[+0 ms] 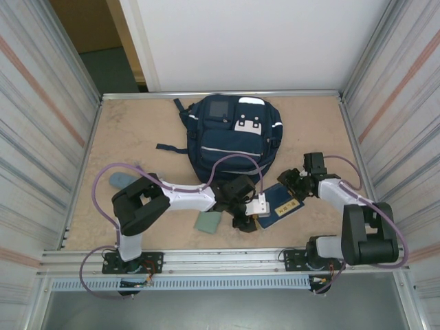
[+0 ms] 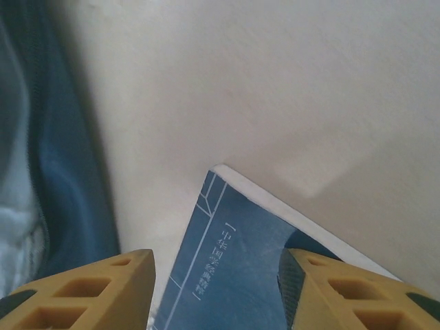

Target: Pack the student bag

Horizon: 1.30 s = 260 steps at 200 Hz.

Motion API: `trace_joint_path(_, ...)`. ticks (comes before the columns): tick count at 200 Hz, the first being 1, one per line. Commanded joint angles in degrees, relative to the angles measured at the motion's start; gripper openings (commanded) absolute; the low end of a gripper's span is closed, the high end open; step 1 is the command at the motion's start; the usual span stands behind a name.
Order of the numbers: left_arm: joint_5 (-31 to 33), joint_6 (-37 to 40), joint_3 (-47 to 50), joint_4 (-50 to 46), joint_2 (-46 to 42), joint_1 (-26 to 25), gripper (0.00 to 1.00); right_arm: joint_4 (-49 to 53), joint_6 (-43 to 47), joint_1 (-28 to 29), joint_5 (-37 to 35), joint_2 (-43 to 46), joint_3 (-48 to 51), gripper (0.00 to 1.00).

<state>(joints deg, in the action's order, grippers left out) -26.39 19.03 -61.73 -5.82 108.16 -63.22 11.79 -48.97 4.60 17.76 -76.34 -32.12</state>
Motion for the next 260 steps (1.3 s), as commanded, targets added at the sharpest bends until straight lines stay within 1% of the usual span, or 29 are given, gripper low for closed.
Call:
trace_joint_path(1, -3.31, -1.24, -2.39, -0.81, 1.56, -0.72, 0.44, -3.17, -0.07, 2.42, -3.68, -4.12, -1.81, 0.52)
trace_joint_path(22, -5.61, -1.35, -4.02, -0.11, 3.03, -0.83, 0.44, -3.91, -0.08, 3.52, -4.57, -6.98, -3.82, 0.53)
trace_joint_path(42, -8.29, -1.65, -5.77, 1.01, 4.48, -1.02, 0.44, -2.93, 0.46, 3.05, -4.42, -8.27, -5.16, 0.55)
trace_joint_path(62, -10.39, -2.84, -7.59, 2.72, 5.47, -1.03, 0.44, 0.31, 1.54, 1.99, -4.57, -6.53, -6.15, 0.60)
trace_joint_path(80, -11.05, -3.70, -9.00, 3.01, 5.16, -1.01, 0.44, 5.76, 3.29, -0.43, -4.02, -3.31, -7.29, 0.63)
trace_joint_path(91, -10.11, -4.16, -10.48, 0.99, 3.98, -1.04, 0.44, 10.10, 4.46, -2.32, -2.51, -1.29, -8.32, 0.64)
trace_joint_path(104, -7.52, -4.64, -12.12, -2.74, 1.69, -0.72, 0.44, 15.30, 5.42, -3.98, -2.09, 1.76, -8.84, 0.65)
trace_joint_path(124, -3.19, -6.22, -12.51, -4.27, -1.63, 0.97, 0.46, 21.96, 5.06, -5.16, -3.80, 8.24, -7.48, 0.65)
trace_joint_path(138, 0.35, -8.51, -13.68, -4.91, -1.42, 2.84, 0.48, 26.75, 3.00, -5.18, -5.75, 12.92, -6.12, 0.65)
trace_joint_path(151, 2.89, -11.36, -16.31, -6.69, 1.03, 4.69, 0.48, 29.24, 0.70, -5.09, -5.12, 16.97, -4.16, 0.63)
trace_joint_path(166, 5.35, -15.95, -21.29, -10.18, 5.80, 6.31, 0.48, 30.28, -1.71, -5.00, -3.06, 19.23, -1.62, 0.56)
trace_joint_path(171, 5.45, -17.20, -23.07, -11.65, 7.22, 6.66, 0.48, 30.26, -2.07, -4.94, -2.49, 21.10, -0.84, 0.53)
trace_joint_path(185, 5.13, -18.90, -27.14, -14.18, 11.02, 6.60, 0.47, 29.66, -2.12, -4.46, -2.11, 21.50, 0.83, 0.45)
trace_joint_path(195, 5.47, -19.18, -28.29, -14.54, 11.55, 6.00, 0.47, 28.75, -1.57, -4.28, -1.92, 20.89, 1.67, 0.39)
trace_joint_path(197, 5.63, -19.24, -28.34, -14.60, 12.80, 5.85, 0.47, 28.51, -1.39, -4.21, -1.69, 20.64, 1.76, 0.39)
trace_joint_path(208, 6.53, -19.96, -28.44, -14.74, 13.78, 5.40, 0.48, 26.92, -0.27, -4.00, -0.17, 19.91, 2.19, 0.38)
trace_joint_path(214, 7.23, -20.68, -28.39, -14.82, 14.10, 5.30, 0.49, 26.10, 0.38, -3.76, 0.52, 17.40, 2.23, 0.38)
trace_joint_path(241, 9.83, -24.15, -28.78, -16.78, 15.29, 5.24, 0.50, 24.79, 2.35, -3.02, 0.35, 12.15, 2.29, 0.37)
trace_joint_path(260, 11.44, -27.27, -28.71, -18.15, 15.81, 5.30, 0.51, 23.69, 3.05, -2.95, 0.07, 9.73, 3.05, 0.33)
